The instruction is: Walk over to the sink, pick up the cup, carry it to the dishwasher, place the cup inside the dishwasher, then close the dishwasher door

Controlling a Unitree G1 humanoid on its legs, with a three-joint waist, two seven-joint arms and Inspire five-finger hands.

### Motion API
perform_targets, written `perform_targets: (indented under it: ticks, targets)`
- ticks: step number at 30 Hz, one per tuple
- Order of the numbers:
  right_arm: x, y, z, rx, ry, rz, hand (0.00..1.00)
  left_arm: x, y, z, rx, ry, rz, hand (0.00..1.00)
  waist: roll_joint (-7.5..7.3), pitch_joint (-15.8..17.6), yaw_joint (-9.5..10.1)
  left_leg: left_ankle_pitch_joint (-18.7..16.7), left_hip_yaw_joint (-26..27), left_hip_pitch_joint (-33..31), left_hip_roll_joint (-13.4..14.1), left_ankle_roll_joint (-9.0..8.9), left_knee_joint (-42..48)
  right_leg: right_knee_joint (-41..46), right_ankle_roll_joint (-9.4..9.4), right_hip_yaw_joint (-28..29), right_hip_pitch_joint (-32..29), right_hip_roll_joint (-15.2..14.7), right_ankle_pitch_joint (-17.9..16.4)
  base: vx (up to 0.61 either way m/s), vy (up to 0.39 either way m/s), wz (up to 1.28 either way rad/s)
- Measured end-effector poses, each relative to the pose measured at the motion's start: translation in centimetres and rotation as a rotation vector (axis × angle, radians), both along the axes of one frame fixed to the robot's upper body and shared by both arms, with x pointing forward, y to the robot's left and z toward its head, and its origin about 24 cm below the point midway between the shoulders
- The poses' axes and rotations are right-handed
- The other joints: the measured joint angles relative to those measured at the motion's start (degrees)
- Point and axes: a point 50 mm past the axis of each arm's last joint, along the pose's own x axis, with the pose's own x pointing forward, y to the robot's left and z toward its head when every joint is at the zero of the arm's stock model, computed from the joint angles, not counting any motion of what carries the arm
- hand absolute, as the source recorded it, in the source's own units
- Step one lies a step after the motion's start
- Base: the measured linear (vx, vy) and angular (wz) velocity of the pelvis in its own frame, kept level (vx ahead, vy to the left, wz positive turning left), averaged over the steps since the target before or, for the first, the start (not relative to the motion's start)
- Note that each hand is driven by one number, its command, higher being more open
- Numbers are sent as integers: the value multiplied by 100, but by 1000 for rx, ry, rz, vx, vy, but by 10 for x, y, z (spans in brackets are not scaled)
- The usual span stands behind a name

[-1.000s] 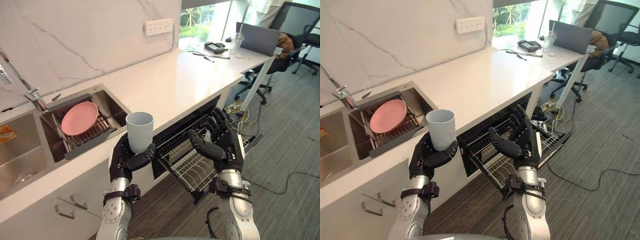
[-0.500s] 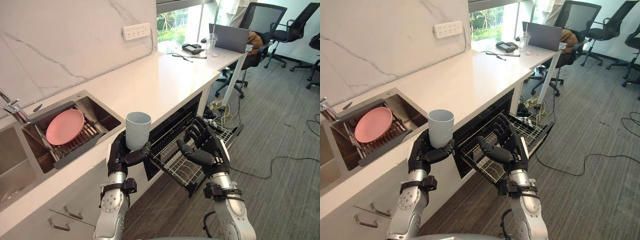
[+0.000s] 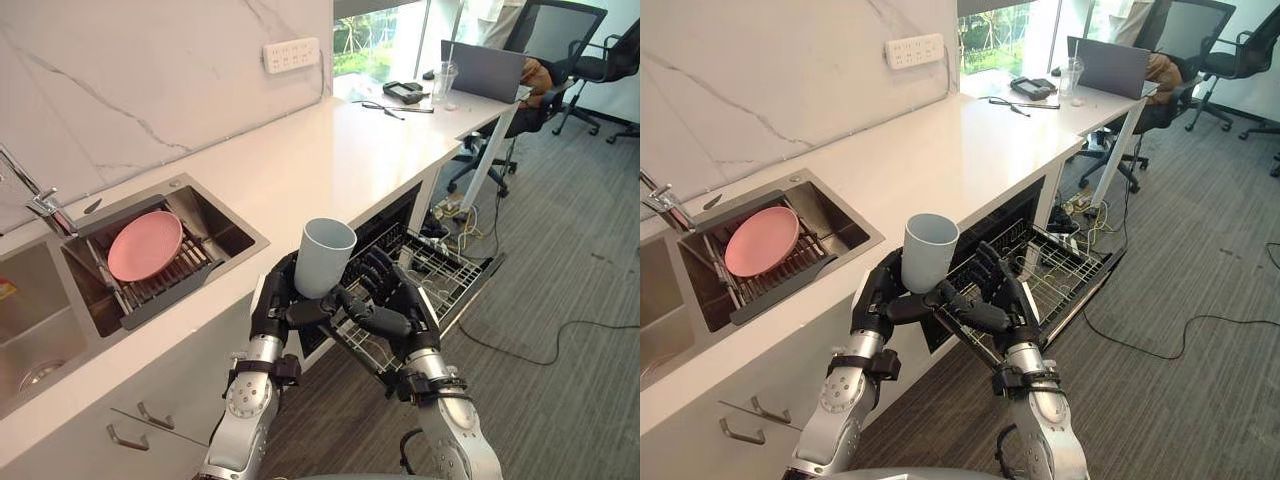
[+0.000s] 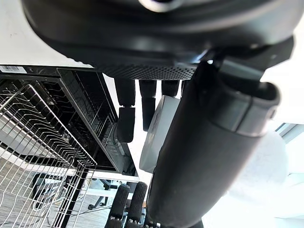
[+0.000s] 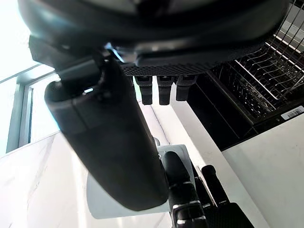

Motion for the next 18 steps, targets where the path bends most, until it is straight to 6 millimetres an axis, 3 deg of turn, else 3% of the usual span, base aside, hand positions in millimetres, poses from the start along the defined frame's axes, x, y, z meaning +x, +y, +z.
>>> perform_targets:
  ticks: [6,18]
  targets:
    - [1,5,2,7,-7,23,90,-2,-8,1,-4,-5,-45,30,-4,-19,16,13,-25,-59,-22,8,3,-1,-1,-24,-48,-18,-1,-11,-8,2]
    - [5,11,6,4,-30,56,90,-2,-7,0,-15,4,-50,30,-62,-79,14,78,-103,-104,-68,33,-52,-2,-3,-109,-76,-54,0,-19,-15,4]
